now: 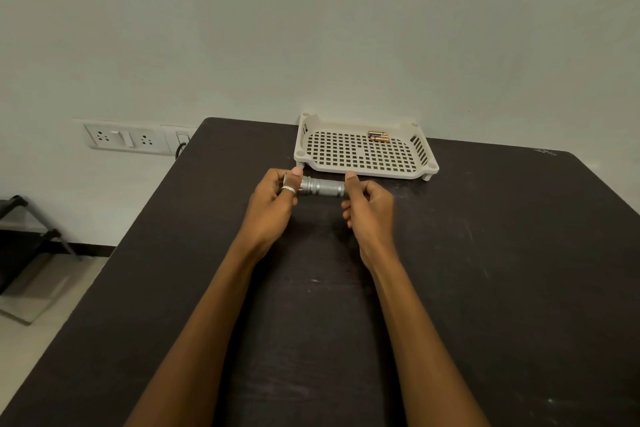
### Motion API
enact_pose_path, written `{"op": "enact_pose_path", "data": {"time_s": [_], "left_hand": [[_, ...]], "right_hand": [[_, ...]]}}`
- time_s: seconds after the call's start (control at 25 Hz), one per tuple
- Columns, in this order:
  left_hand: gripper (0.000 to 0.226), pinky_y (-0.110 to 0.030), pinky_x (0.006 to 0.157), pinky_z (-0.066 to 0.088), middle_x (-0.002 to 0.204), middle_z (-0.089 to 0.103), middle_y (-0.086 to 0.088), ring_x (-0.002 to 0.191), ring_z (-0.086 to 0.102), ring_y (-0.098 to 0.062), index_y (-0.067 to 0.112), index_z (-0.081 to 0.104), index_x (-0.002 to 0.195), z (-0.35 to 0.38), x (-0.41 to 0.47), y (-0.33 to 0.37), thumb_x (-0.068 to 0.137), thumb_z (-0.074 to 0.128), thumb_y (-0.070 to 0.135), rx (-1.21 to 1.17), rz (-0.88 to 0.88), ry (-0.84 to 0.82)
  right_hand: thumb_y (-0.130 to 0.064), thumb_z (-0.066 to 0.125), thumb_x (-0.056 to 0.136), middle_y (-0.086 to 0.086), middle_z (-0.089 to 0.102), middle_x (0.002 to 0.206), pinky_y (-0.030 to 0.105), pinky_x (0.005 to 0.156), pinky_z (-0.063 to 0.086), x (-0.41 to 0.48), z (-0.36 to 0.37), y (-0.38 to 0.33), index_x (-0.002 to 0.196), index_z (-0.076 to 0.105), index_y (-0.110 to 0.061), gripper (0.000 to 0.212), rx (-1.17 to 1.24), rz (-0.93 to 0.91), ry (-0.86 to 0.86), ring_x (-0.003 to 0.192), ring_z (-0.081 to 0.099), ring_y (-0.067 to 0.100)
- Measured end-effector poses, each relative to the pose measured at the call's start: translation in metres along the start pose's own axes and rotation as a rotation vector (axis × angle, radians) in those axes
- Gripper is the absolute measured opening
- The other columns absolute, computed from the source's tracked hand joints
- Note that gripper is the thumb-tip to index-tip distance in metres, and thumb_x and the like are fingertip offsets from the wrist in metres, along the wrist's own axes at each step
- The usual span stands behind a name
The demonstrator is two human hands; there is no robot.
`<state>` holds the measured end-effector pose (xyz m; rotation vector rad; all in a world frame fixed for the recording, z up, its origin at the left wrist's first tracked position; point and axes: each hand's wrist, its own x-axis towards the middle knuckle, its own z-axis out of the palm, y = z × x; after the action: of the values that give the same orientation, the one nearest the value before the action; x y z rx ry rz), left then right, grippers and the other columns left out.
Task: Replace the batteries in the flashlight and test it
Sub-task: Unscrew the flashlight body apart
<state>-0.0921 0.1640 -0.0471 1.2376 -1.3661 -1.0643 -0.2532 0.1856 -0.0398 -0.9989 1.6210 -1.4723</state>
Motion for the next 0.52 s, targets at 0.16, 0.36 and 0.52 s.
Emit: {"op": "enact_pose_path", "data": {"time_s": [0.16, 0.36, 0.52], "left_hand": [[0.041, -0.026, 0.063, 0.043, 0.077, 0.057, 0.008, 0.062, 0.050, 0.000, 0.026, 0.061, 0.100, 0.0015, 0.0029, 0.0021, 0.093, 0.048, 0.064, 0.006, -0.024, -0.008], [0.042, -0.029, 0.067, 0.042, 0.078, 0.056, 0.007, 0.068, 0.049, -0.006, 0.026, 0.060, 0.102, 0.0000, 0.0039, 0.0004, 0.093, 0.048, 0.065, 0.019, -0.049, -0.020], [0.042, -0.029, 0.067, 0.041, 0.079, 0.056, 0.007, 0.068, 0.049, -0.006, 0.026, 0.060, 0.102, -0.0009, 0.0037, 0.0008, 0.093, 0.047, 0.065, 0.019, -0.059, -0.024]], "right_hand": [[-0.047, 0.062, 0.097, -0.005, 0.063, 0.060, 0.024, 0.050, 0.045, 0.0013, 0.0002, 0.0009, 0.076, 0.067, -0.018, 0.035, 0.021, -0.041, 0.003, 0.051, 0.054, 0.002], [-0.048, 0.062, 0.096, -0.005, 0.061, 0.061, 0.032, 0.057, 0.045, 0.0030, 0.0016, 0.0035, 0.070, 0.065, -0.019, 0.039, 0.019, -0.093, -0.002, 0.056, 0.052, 0.007], [-0.048, 0.061, 0.097, -0.004, 0.061, 0.063, 0.033, 0.057, 0.044, 0.0025, 0.0014, 0.0033, 0.072, 0.064, -0.020, 0.038, 0.021, -0.101, -0.017, 0.056, 0.051, 0.007]]}}
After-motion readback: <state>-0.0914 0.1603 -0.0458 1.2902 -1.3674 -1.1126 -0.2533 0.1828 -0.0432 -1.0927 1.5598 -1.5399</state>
